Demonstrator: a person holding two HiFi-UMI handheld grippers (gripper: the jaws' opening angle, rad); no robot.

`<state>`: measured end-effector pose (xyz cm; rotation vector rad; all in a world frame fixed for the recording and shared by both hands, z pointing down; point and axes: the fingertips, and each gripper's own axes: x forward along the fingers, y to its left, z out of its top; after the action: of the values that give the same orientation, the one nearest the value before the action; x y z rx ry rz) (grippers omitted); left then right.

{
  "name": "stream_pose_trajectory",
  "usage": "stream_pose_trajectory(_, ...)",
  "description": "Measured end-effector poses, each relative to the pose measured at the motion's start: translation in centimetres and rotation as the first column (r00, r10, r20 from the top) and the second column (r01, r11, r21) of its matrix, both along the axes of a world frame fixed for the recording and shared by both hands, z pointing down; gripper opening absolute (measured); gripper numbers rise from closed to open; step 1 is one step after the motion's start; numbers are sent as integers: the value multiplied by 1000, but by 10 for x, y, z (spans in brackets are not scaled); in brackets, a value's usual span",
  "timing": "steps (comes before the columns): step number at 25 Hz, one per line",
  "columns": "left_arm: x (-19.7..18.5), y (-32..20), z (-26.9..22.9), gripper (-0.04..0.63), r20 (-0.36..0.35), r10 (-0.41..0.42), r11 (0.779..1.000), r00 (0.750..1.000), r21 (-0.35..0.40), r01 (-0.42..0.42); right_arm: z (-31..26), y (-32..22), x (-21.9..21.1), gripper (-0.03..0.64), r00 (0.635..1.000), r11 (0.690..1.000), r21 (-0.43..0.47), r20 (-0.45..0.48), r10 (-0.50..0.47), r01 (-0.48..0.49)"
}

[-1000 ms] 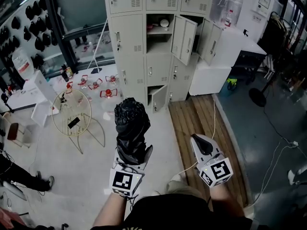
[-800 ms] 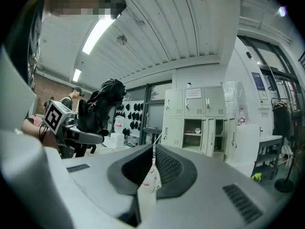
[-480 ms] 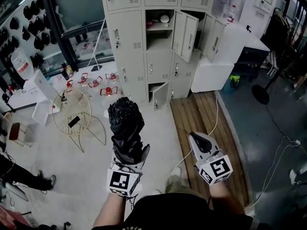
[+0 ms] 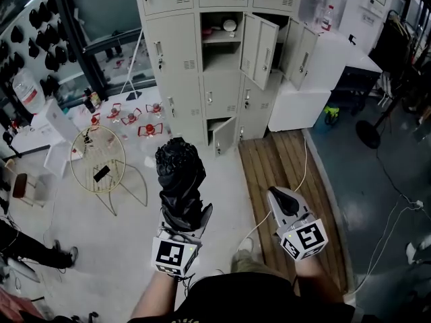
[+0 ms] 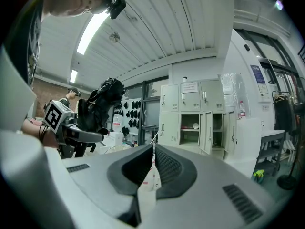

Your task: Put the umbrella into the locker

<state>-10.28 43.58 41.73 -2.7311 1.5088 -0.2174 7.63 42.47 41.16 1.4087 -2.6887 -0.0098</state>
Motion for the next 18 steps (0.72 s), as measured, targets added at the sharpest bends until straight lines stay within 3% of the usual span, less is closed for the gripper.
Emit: stream_pose_trajectory(18,37,-104,-3,287,15,-26,1000,1000,2,26,-13,-102,37,32,1000,999,49,-2,-22,22)
